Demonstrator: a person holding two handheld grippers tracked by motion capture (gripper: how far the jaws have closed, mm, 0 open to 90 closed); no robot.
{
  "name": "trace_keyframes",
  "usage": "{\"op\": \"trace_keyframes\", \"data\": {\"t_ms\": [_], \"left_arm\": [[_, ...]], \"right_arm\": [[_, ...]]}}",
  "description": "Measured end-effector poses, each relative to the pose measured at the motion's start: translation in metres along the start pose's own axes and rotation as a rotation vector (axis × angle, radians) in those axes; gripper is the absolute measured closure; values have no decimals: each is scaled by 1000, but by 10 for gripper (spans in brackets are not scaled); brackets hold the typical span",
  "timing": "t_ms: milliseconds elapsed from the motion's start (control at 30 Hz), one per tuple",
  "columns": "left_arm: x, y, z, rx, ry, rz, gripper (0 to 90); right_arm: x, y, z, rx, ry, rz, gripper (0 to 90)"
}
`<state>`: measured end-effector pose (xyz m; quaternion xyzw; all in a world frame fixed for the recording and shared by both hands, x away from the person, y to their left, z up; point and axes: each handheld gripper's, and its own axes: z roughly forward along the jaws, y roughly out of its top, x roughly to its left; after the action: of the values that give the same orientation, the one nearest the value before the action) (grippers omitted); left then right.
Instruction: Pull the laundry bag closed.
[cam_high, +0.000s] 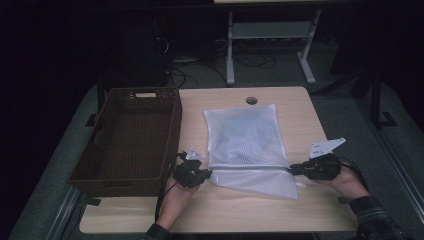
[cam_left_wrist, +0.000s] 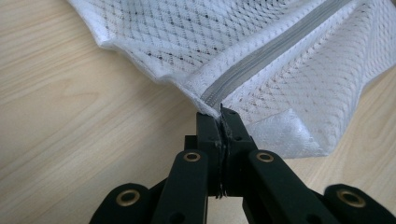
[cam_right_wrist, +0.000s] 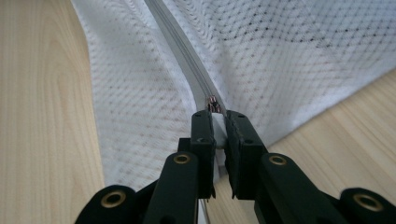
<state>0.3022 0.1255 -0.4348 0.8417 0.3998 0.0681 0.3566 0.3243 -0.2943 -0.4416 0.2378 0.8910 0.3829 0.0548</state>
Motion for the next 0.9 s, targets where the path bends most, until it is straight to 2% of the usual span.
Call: {"op": "trace_keyframes", "data": {"t_ms": [100,467,700,733,767,800,900], "left_arm": [[-1,0,1,6,5,3,885],[1,-3,2,26,9,-12,885],[0,-4,3,18,-6,0,877],[0,-5,2,13,-5,6,864],[-1,-5,3,13,-5,14,833],[-1,-5,3,12,-13,28,771],[-5,-4,2,-2,-18,49,639]], "right_arm": [[-2,-2,-1,0,5,10,814],[-1,-5,7,46,16,-9,814],[-2,-5,6,27,8,-6,808],[-2,-4,6,21,12,1,795],[-2,-4,6,14,13,4,737],[-2,-4,6,5,3,4,674],[-1,-2,6,-9,10,19,583]]}}
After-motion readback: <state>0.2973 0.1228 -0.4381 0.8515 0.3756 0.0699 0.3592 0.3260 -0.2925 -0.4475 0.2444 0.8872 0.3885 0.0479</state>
